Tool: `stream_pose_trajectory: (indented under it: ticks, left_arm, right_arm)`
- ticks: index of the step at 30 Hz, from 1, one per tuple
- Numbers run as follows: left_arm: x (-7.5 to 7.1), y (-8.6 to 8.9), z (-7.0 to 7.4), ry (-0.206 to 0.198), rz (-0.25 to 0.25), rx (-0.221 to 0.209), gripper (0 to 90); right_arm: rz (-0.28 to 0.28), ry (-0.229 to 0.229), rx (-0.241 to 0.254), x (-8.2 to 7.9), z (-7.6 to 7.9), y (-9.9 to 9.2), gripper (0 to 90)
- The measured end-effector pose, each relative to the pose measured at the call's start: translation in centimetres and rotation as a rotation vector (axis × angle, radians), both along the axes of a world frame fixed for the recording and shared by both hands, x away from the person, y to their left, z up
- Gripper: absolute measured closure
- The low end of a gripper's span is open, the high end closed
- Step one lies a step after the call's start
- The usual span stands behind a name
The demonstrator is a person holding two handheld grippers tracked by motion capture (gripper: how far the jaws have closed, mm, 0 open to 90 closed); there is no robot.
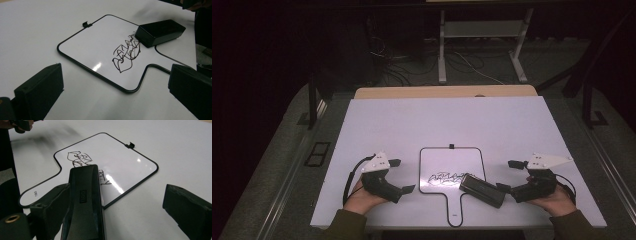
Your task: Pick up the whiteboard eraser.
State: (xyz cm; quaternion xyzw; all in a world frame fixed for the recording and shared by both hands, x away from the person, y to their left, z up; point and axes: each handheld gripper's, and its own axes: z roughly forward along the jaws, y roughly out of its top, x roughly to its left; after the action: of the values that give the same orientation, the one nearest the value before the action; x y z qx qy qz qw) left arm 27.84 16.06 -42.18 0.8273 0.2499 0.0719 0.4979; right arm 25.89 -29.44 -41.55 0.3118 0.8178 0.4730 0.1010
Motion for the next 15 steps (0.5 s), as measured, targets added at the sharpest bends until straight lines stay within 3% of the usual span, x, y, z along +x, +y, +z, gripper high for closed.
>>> stream_pose_trajectory:
  ticks: [9, 15]
  left_arm:
    - [0.0, -0.1, 0.0, 0.000, -0.004, 0.002, 0.0]
    - [-0.1, -0.1, 0.0, -0.001, 0.000, 0.000, 0.0]
  right_arm:
    - [-0.006, 0.003, -0.022, 0.1, 0.3, 0.5, 7.0]
    - [0.028, 0.023, -0.053, 0.3, 0.3, 2.0, 7.1]
